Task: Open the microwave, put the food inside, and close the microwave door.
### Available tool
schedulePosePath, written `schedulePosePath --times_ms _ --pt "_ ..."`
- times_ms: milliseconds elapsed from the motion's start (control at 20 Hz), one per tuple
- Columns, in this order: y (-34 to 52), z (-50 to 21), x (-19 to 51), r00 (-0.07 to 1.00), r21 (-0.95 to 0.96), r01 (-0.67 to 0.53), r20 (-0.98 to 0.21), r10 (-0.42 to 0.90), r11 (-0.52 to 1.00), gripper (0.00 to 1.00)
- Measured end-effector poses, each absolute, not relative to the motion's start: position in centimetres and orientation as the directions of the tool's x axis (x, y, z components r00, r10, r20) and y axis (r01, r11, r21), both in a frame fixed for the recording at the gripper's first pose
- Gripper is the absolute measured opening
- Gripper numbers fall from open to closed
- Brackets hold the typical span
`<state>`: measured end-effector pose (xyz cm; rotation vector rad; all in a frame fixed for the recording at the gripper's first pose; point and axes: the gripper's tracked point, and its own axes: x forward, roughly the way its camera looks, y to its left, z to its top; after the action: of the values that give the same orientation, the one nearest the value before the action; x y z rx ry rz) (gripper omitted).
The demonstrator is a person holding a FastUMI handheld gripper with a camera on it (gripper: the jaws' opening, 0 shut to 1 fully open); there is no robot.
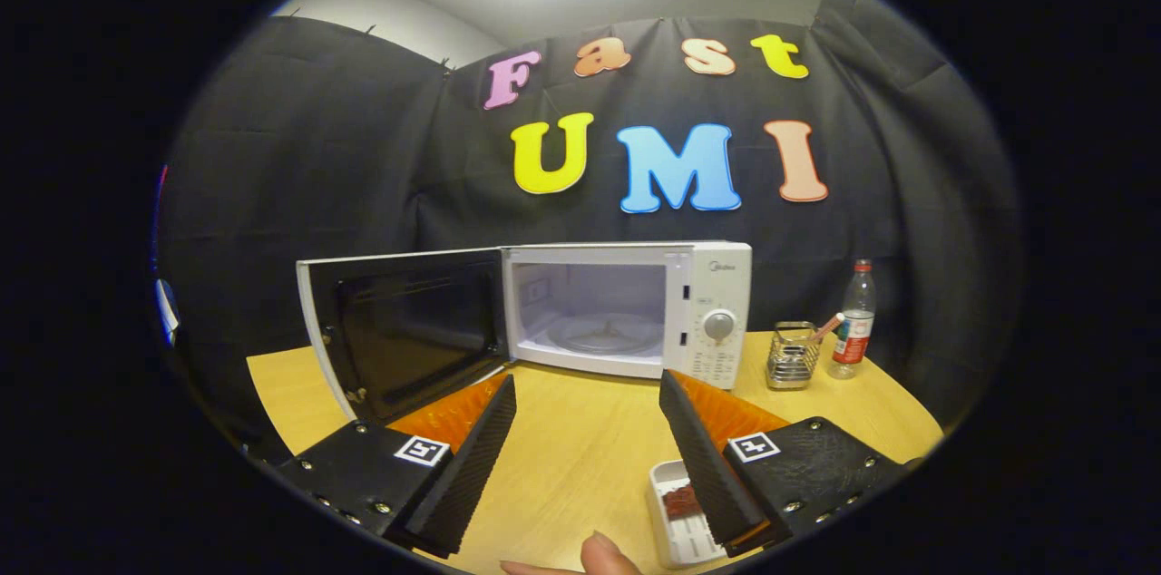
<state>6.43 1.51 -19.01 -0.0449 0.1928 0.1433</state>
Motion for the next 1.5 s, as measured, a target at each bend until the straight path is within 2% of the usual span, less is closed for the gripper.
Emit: schedulePosePath --times_ms 250,450,600,650,700,750,850,900,1000,1100,1250,1300,1500 --pt "-8.5 -20.8 7.4 0.976 0.001 -0.002 -0.219 0.002 1.0 0.96" --pt "-10.6 -25.7 8.5 0.936 0.23 0.002 -0.343 0.079 0.973 0.97" --pt "-10.3 -26.6 8.6 0.919 0.349 -0.031 -0.358 0.164 0.937 0.96" --pt "-9.9 -26.6 8.6 0.912 0.396 -0.047 -0.357 0.201 0.917 0.92" --pt "-9.6 -27.0 8.8 0.907 0.424 -0.058 -0.356 0.225 0.904 0.79" --pt "-9.5 -27.0 9.1 0.906 0.436 -0.061 -0.354 0.234 0.898 0.75" --pt "-10.0 -27.4 9.3 0.906 0.436 -0.036 -0.365 0.213 0.899 0.58" --pt "-10.1 -27.7 9.5 0.901 0.446 -0.019 -0.38 0.208 0.895 0.45" --pt "-9.7 -27.8 9.5 0.889 0.503 -0.004 -0.394 0.233 0.864 0.29" --pt "-9.6 -27.6 9.1 0.881 0.523 -0.009 -0.399 0.254 0.852 0.29" --pt "-9.0 -27.6 9.7 0.877 0.575 -0.008 -0.389 0.282 0.818 0.23" --pt "-8.8 -27.1 9.2 0.877 0.587 -0.005 -0.386 0.286 0.81 0.15" --pt "-8.3 -25.6 9.1 0.884 0.591 -0.005 -0.375 0.28 0.806 0.15"
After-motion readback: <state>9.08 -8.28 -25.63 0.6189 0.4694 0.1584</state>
